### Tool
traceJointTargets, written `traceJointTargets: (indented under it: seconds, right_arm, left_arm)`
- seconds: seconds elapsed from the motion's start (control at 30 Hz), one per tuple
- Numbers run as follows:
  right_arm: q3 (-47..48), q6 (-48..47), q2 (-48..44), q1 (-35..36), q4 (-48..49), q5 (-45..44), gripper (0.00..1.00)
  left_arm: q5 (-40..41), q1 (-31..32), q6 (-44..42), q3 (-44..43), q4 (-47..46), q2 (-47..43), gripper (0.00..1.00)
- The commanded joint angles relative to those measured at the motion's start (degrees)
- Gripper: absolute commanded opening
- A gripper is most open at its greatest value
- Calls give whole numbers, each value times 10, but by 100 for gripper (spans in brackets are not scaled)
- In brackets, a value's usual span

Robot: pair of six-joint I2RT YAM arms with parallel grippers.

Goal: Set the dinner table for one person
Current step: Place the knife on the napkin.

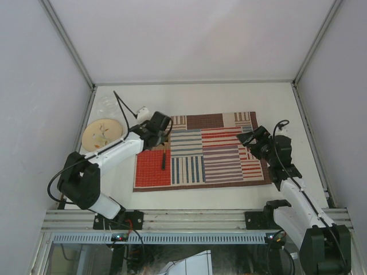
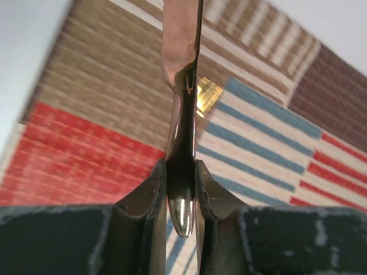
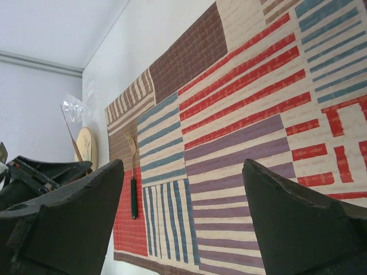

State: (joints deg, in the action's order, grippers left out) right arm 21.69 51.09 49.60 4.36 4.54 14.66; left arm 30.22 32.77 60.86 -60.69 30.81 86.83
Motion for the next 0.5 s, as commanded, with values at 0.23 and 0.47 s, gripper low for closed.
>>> traceJointTargets:
  seconds: [0.23,0.47]
  right_arm:
    - [4,-35,8,-6,-11,-55,84]
    - [5,-36,35,2,-2,-65,84]
  left_arm:
    - [-95,93,-73,64,-203,9,0]
    - [-196,100,-134,58,-277,88,0]
